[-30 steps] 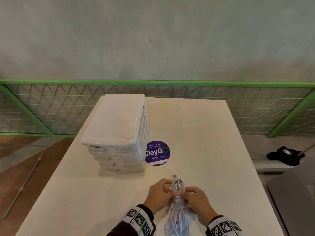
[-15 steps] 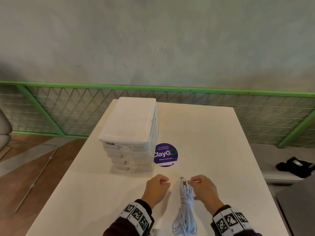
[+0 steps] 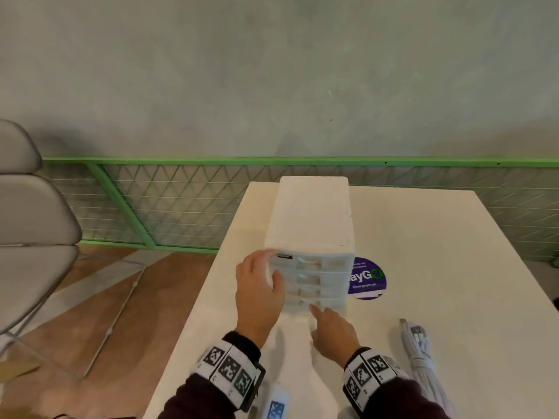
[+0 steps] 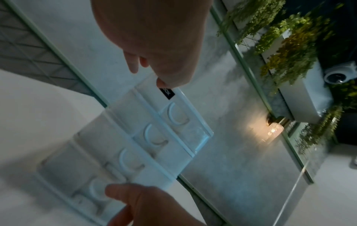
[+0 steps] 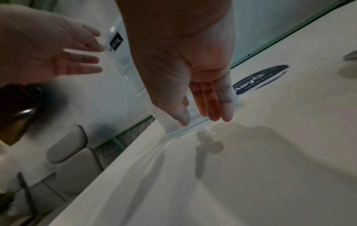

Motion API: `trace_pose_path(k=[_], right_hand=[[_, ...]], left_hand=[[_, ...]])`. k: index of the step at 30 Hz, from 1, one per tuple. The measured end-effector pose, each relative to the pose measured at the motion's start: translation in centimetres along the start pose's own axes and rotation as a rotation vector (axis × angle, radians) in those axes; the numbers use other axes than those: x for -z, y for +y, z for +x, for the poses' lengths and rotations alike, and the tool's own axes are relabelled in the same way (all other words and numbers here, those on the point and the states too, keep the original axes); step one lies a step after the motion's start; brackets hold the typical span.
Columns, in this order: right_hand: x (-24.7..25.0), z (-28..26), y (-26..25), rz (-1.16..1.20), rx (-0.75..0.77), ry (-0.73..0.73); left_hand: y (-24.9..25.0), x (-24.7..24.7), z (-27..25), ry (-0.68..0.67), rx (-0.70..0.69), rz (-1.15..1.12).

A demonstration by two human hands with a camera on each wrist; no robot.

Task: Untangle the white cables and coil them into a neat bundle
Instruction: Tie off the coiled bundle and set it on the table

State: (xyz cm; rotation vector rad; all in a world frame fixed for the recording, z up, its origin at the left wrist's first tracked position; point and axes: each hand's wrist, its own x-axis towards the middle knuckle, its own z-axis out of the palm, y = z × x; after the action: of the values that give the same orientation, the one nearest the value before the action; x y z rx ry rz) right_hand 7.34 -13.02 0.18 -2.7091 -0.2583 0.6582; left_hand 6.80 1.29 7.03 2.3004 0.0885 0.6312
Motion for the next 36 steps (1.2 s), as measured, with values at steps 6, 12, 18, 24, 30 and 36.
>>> trace_pose_path(k=[6, 12, 18, 24, 30, 36], right_hand=[[-0.7, 1.2, -0.3, -0.1, -0.078, 0.05], [-0.7, 1.2, -0.6, -0.186, -0.08, 0.037], [-0.4, 0.5, -0.9, -0.154, -0.11, 0.028], [-1.9, -2.9, -0.6, -0.117, -0.029, 0.01], [-3.4, -5.3, 0.0, -0.163, 0.037, -0.02], [-3.1, -6.1, 0.0, -0.224, 0.069, 0.046]], left_hand=[[-0.3, 0.9, 2.7, -0.074, -0.273, 0.234], [0.8, 0.8, 4.7, -0.323, -0.274, 0.189], [2.1, 0.3, 5.2, -0.268, -0.31, 0.164], [2.6, 0.3, 5.3, -0.289, -0.277, 0.22], [3.4, 0.7, 5.0, -0.303, -0.261, 0.269], [3.4, 0.7, 4.7, -0.301, -0.221, 0.25]])
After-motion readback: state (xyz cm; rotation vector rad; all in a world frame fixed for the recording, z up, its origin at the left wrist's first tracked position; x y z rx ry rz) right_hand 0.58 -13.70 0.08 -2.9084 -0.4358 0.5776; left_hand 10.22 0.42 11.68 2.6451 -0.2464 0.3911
